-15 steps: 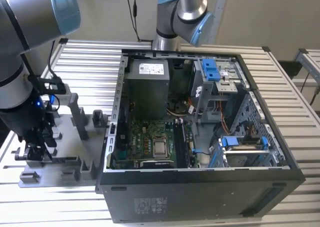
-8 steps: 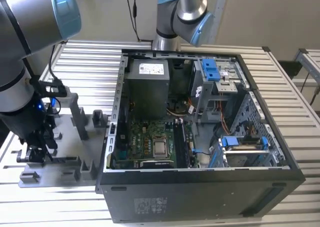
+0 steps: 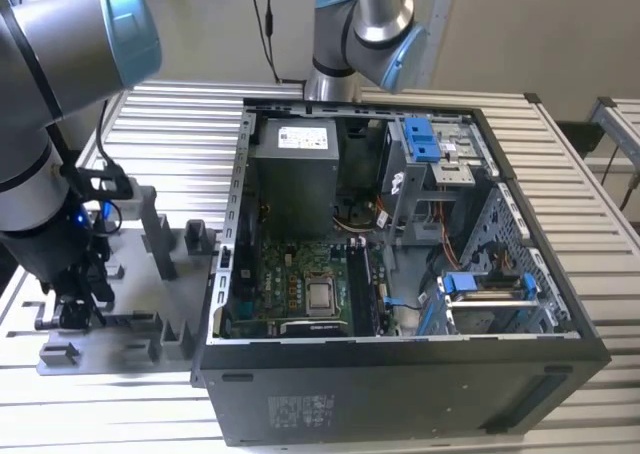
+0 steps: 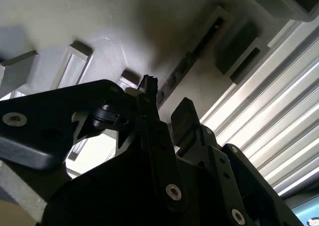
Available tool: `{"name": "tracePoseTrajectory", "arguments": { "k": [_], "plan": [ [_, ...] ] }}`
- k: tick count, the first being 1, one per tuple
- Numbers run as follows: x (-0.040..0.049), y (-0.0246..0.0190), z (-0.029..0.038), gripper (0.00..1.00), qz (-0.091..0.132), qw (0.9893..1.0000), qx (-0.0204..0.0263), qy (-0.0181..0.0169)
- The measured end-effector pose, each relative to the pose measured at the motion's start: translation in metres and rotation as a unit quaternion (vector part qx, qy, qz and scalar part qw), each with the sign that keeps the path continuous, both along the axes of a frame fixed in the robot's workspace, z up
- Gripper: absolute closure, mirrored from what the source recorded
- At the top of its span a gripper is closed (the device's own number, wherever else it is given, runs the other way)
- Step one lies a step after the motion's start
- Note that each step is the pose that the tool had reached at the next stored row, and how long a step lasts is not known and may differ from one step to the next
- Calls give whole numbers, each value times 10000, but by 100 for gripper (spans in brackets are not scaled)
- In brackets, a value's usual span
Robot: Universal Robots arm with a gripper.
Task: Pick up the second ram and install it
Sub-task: 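Pick up the second ram and move it above second insertion slot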
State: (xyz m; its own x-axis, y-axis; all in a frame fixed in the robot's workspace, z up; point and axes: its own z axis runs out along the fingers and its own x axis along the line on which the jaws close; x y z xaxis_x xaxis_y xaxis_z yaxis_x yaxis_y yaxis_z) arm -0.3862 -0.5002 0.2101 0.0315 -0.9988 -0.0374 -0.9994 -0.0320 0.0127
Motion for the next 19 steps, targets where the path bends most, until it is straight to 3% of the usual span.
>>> {"name": "tracePoseTrajectory", "arguments": {
  "k": [4, 11, 19],
  "plan": [
    [-11, -1, -47, 60, 23, 10000, 2, -15],
    [-15, 0, -120, 60, 42, 10000, 14, -88],
    [-16, 0, -148, 60, 45, 9999, 15, -95]
  ]
}}
